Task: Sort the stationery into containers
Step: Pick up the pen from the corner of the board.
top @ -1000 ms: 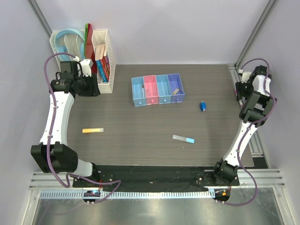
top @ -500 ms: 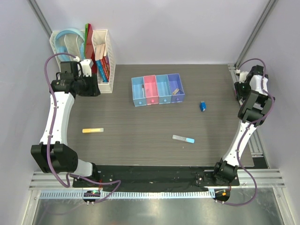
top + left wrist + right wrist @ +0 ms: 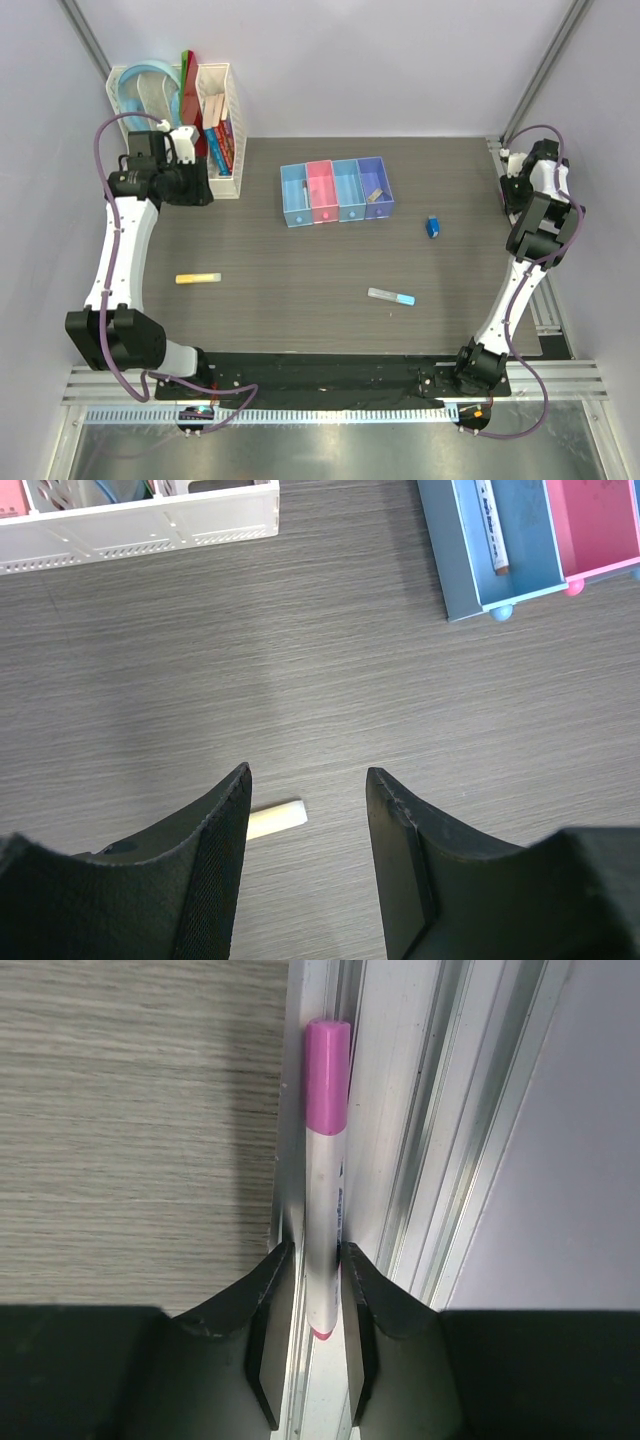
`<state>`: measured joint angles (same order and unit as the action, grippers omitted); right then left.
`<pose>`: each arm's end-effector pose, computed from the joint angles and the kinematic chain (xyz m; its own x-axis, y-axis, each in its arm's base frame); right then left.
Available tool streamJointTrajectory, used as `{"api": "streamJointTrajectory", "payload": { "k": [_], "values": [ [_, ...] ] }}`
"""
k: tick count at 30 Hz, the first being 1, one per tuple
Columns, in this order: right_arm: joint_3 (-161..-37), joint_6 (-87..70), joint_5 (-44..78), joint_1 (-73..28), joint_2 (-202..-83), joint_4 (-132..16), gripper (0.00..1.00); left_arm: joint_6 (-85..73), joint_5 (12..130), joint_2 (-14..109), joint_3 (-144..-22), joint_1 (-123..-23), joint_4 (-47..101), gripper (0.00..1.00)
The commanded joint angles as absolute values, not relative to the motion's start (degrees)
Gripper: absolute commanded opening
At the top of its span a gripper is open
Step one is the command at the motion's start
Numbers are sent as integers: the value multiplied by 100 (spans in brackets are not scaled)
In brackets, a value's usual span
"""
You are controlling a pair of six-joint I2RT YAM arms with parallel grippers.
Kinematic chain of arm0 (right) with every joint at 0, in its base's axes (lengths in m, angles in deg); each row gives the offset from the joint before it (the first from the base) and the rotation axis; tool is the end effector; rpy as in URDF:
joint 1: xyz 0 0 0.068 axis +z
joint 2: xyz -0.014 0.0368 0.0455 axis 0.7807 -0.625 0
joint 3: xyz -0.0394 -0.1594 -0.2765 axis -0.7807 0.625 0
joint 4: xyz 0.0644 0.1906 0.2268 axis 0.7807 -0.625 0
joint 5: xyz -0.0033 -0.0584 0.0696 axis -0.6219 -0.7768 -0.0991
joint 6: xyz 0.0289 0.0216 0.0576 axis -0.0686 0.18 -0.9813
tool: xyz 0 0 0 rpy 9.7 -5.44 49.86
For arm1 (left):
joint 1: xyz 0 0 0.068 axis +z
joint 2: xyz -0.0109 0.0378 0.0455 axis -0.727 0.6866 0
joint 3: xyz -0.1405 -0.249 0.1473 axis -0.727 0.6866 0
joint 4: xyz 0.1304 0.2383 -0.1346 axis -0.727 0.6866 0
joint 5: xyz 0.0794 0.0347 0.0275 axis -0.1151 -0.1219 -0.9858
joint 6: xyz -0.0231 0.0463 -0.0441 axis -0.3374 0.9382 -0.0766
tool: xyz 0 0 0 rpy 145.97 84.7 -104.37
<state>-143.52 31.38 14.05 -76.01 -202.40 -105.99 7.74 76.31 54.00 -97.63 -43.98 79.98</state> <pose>0.5476 -0.2470 0.1477 -0.9256 -0.1697 -0.3383 -0.1322 0.9825 -0.1313 0.3476 0.0034 0.4170 -0.7137 0.0027 -0.7004 0.1433 0.9794 -0.1423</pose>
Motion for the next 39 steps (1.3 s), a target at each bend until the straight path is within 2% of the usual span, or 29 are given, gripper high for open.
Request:
{"api": "streamJointTrajectory", "payload": {
  "k": [1, 13, 28, 39],
  "values": [
    [-14107, 2999, 1439, -7470, -20617, -10688, 29, 897, 7670, 5115, -9816, -4348, 7850, 51],
    [-14160, 2797, 1334, -7584, -20696, -10732, 13, 914, 7670, 4912, -9799, -4339, 7885, 51],
    [-14239, 2682, 1501, -7672, -20002, -10829, 2, 844, 7775, 4842, -9676, -4339, 7833, 51],
    [-14503, 2603, 1589, -7707, -19861, -11013, 1, 800, 7810, 4772, -9570, -4339, 7789, 51]
  ]
}}
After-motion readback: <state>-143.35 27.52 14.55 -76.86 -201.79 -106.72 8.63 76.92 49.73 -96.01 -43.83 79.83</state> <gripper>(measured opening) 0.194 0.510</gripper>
